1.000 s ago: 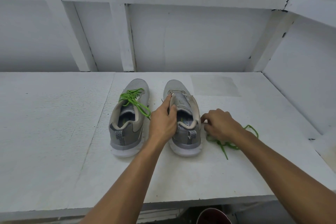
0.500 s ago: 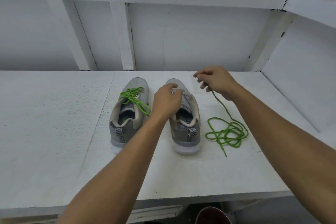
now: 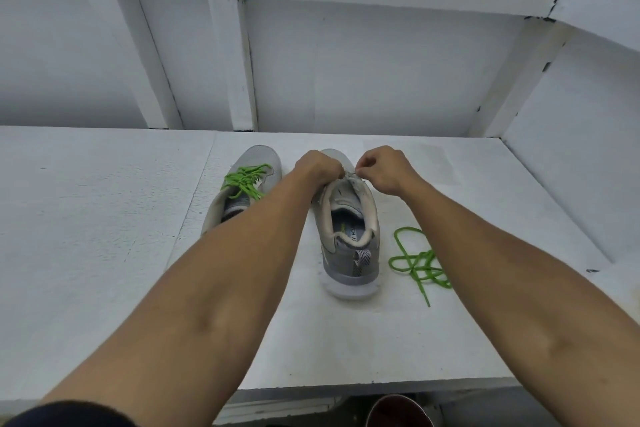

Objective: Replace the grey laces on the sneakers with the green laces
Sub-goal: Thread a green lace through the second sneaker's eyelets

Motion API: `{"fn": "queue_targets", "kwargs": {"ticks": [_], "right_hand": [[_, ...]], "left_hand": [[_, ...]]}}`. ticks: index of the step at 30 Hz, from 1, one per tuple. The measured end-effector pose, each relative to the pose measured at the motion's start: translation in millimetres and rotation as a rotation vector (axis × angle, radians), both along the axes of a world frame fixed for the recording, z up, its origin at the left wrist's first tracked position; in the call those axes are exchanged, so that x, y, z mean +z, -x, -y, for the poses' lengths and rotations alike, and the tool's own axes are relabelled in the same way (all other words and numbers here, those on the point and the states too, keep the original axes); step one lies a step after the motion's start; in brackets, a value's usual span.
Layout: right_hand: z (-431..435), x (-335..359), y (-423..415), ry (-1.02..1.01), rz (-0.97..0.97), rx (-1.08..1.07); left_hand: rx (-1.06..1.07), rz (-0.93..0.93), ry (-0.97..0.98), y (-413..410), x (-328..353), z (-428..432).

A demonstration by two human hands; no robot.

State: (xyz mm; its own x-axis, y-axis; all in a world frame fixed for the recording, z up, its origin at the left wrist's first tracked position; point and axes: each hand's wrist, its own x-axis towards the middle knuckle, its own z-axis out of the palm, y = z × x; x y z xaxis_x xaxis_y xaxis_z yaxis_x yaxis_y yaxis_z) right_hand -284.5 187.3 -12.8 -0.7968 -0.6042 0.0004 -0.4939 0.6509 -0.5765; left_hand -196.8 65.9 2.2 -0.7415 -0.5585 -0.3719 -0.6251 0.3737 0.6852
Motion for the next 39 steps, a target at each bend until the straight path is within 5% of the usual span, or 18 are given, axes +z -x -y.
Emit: {"fn": "queue_targets", "kwargs": {"ticks": [14,29,39], "right_hand": [[18,8,-3,-0.277,-0.187,0.110],[17,3,-1,-0.131,-0.038,0.040],[24,5,0,-0.320,-0.020,0.036]], "left_hand": [[0.087,-0.025,0.095,8,-11,2],[0.189,-0.041,0.096,19,-37,-3],[0.031,-0.017,0.190,16,-29,0]]}}
